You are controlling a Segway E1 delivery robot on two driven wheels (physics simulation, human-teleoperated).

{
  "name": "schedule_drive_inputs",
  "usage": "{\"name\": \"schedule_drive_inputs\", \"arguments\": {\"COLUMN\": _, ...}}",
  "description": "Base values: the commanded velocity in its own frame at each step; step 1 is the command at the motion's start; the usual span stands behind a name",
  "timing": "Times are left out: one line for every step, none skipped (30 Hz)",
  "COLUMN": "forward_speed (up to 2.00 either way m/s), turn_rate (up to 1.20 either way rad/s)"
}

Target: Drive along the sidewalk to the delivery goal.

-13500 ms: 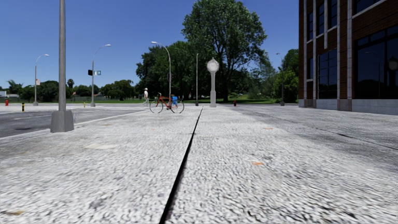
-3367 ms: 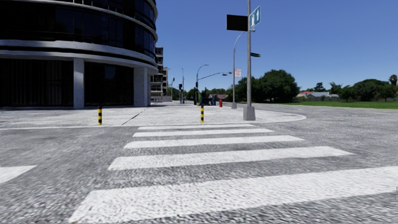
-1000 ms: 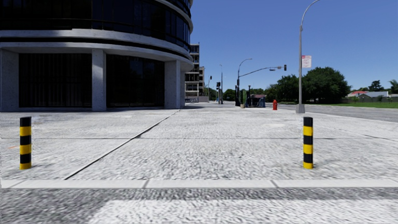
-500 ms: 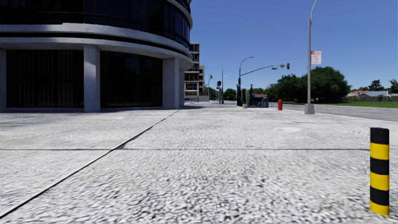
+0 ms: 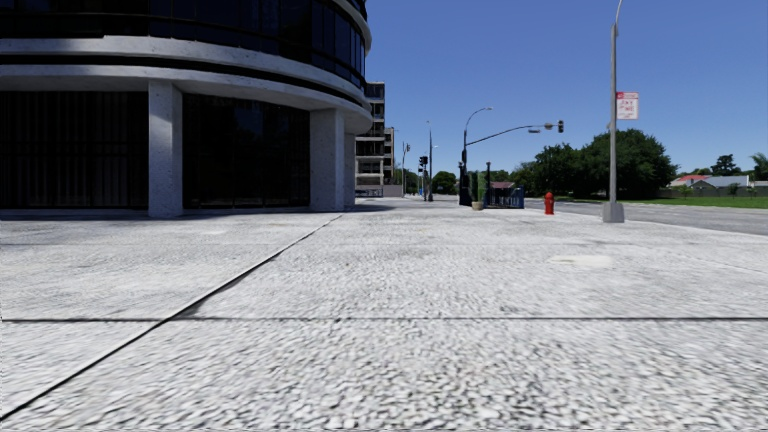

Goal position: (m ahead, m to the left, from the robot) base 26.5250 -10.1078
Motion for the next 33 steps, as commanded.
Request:
{"name": "schedule_drive_inputs", "arguments": {"forward_speed": 1.50, "turn_rate": 0.00}}
{"name": "schedule_drive_inputs", "arguments": {"forward_speed": 1.51, "turn_rate": 0.00}}
{"name": "schedule_drive_inputs", "arguments": {"forward_speed": 1.51, "turn_rate": 0.00}}
{"name": "schedule_drive_inputs", "arguments": {"forward_speed": 1.52, "turn_rate": 0.00}}
{"name": "schedule_drive_inputs", "arguments": {"forward_speed": 1.52, "turn_rate": 0.00}}
{"name": "schedule_drive_inputs", "arguments": {"forward_speed": 1.52, "turn_rate": 0.00}}
{"name": "schedule_drive_inputs", "arguments": {"forward_speed": 1.53, "turn_rate": 0.00}}
{"name": "schedule_drive_inputs", "arguments": {"forward_speed": 1.53, "turn_rate": 0.00}}
{"name": "schedule_drive_inputs", "arguments": {"forward_speed": 1.53, "turn_rate": 0.00}}
{"name": "schedule_drive_inputs", "arguments": {"forward_speed": 1.53, "turn_rate": 0.00}}
{"name": "schedule_drive_inputs", "arguments": {"forward_speed": 1.53, "turn_rate": 0.00}}
{"name": "schedule_drive_inputs", "arguments": {"forward_speed": 1.53, "turn_rate": 0.00}}
{"name": "schedule_drive_inputs", "arguments": {"forward_speed": 1.54, "turn_rate": 0.00}}
{"name": "schedule_drive_inputs", "arguments": {"forward_speed": 1.54, "turn_rate": 0.00}}
{"name": "schedule_drive_inputs", "arguments": {"forward_speed": 1.54, "turn_rate": 0.00}}
{"name": "schedule_drive_inputs", "arguments": {"forward_speed": 1.54, "turn_rate": 0.00}}
{"name": "schedule_drive_inputs", "arguments": {"forward_speed": 1.54, "turn_rate": 0.00}}
{"name": "schedule_drive_inputs", "arguments": {"forward_speed": 1.54, "turn_rate": 0.00}}
{"name": "schedule_drive_inputs", "arguments": {"forward_speed": 1.55, "turn_rate": 0.00}}
{"name": "schedule_drive_inputs", "arguments": {"forward_speed": 1.55, "turn_rate": 0.00}}
{"name": "schedule_drive_inputs", "arguments": {"forward_speed": 1.55, "turn_rate": 0.00}}
{"name": "schedule_drive_inputs", "arguments": {"forward_speed": 1.55, "turn_rate": 0.00}}
{"name": "schedule_drive_inputs", "arguments": {"forward_speed": 1.55, "turn_rate": 0.00}}
{"name": "schedule_drive_inputs", "arguments": {"forward_speed": 1.55, "turn_rate": 0.00}}
{"name": "schedule_drive_inputs", "arguments": {"forward_speed": 1.56, "turn_rate": 0.00}}
{"name": "schedule_drive_inputs", "arguments": {"forward_speed": 1.57, "turn_rate": 0.00}}
{"name": "schedule_drive_inputs", "arguments": {"forward_speed": 1.58, "turn_rate": 0.00}}
{"name": "schedule_drive_inputs", "arguments": {"forward_speed": 1.59, "turn_rate": 0.00}}
{"name": "schedule_drive_inputs", "arguments": {"forward_speed": 1.60, "turn_rate": 0.00}}
{"name": "schedule_drive_inputs", "arguments": {"forward_speed": 1.61, "turn_rate": 0.00}}
{"name": "schedule_drive_inputs", "arguments": {"forward_speed": 1.61, "turn_rate": 0.00}}
{"name": "schedule_drive_inputs", "arguments": {"forward_speed": 1.61, "turn_rate": 0.00}}
{"name": "schedule_drive_inputs", "arguments": {"forward_speed": 1.61, "turn_rate": 0.00}}
